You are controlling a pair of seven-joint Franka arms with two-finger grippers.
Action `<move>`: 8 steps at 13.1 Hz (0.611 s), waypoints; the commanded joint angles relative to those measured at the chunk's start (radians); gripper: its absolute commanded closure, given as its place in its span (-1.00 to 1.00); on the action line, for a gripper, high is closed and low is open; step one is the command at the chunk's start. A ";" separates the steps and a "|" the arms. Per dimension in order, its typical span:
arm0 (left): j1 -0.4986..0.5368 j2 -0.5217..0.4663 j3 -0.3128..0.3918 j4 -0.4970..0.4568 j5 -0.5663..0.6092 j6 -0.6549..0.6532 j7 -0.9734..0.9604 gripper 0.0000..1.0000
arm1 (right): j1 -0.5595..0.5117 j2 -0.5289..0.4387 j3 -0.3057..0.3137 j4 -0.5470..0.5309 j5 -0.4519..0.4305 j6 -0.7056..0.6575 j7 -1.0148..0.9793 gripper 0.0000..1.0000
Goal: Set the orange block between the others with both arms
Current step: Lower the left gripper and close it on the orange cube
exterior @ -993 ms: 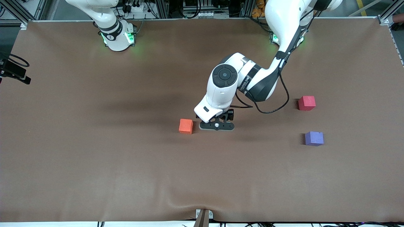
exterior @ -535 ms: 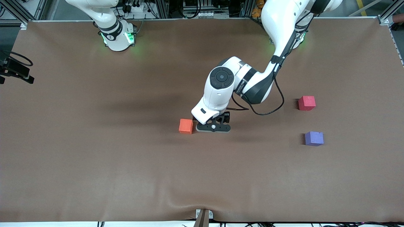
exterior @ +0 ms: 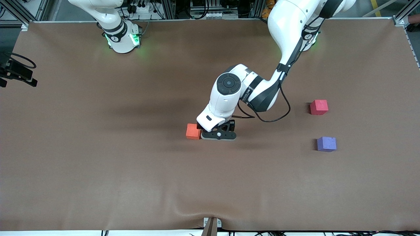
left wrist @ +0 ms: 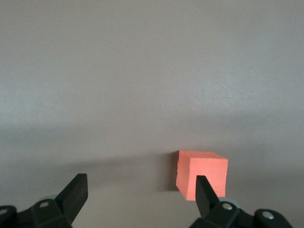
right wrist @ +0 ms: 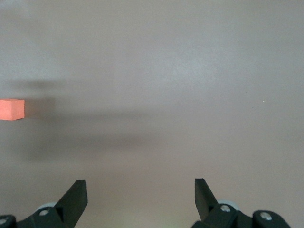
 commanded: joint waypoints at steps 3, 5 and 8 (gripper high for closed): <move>-0.064 0.085 0.014 0.032 0.004 0.121 -0.116 -1.00 | 0.001 -0.005 0.001 0.002 -0.003 -0.015 -0.009 -1.00; -0.115 0.122 0.054 0.036 0.004 0.178 -0.179 -1.00 | 0.000 -0.007 -0.001 0.003 -0.004 -0.018 -0.008 -1.00; -0.147 0.150 0.074 0.044 0.004 0.203 -0.199 -1.00 | 0.000 -0.007 -0.001 0.003 -0.003 -0.018 -0.003 -1.00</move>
